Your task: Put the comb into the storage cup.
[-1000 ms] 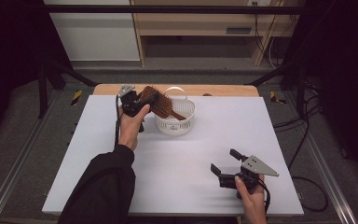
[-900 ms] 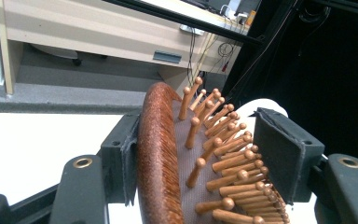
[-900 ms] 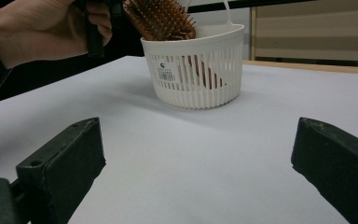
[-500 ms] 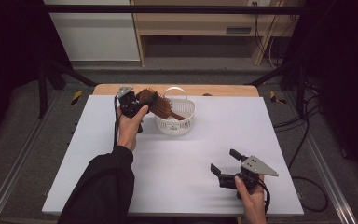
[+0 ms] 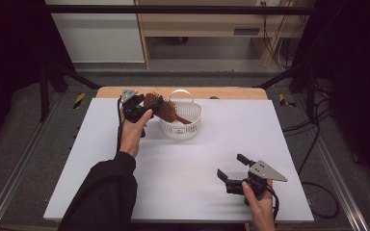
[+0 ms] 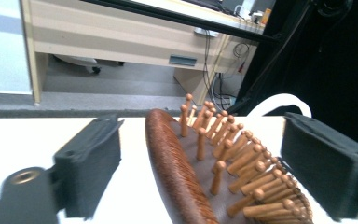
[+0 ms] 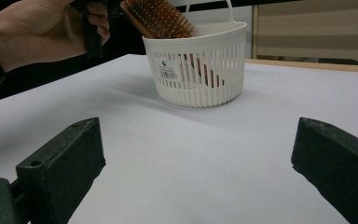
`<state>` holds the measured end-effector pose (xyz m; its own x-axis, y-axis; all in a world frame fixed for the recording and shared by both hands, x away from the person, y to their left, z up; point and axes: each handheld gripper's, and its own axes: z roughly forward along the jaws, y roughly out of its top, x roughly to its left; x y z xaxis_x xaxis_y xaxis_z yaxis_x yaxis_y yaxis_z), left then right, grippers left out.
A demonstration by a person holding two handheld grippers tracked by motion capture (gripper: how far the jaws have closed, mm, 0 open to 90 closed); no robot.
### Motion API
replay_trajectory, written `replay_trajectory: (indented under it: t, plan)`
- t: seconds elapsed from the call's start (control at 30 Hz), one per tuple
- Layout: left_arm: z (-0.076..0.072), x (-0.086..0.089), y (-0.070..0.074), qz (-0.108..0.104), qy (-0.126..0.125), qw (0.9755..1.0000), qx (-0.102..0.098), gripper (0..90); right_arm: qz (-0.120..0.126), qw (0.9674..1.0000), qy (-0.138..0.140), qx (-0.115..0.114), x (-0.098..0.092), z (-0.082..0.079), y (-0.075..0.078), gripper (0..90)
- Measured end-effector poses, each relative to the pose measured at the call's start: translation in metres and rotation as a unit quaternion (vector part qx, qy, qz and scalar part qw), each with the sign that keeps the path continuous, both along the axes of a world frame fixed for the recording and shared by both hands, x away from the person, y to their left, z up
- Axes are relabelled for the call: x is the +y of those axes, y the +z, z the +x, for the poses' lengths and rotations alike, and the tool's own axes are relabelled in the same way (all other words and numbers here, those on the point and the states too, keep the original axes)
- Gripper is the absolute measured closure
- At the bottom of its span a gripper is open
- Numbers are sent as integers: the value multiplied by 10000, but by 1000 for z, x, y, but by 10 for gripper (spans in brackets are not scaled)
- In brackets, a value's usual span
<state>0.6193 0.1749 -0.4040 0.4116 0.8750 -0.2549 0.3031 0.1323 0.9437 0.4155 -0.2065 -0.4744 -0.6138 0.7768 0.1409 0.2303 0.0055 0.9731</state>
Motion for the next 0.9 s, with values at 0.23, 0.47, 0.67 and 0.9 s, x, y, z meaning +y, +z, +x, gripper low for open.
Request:
replay_trajectory:
  t: [0.23, 0.47, 0.67, 0.9]
  plan:
    - [-2, 3, 2, -8, 63, 10000, -36, 59, 8, 10000, -3, -8, 0, 0, 0, 26]
    - [-2, 3, 2, 6, 74, 10000, -31, 44, 8, 10000, -5, -7, 0, 0, 0, 26]
    - [-3, 2, 2, 17, 69, 10000, -31, 35, 14, 10000, -1, -8, 0, 0, 0, 26]
    - [-3, 3, 2, 6, 93, 10000, -31, 32, 16, 10000, -7, -12, 0, 0, 0, 26]
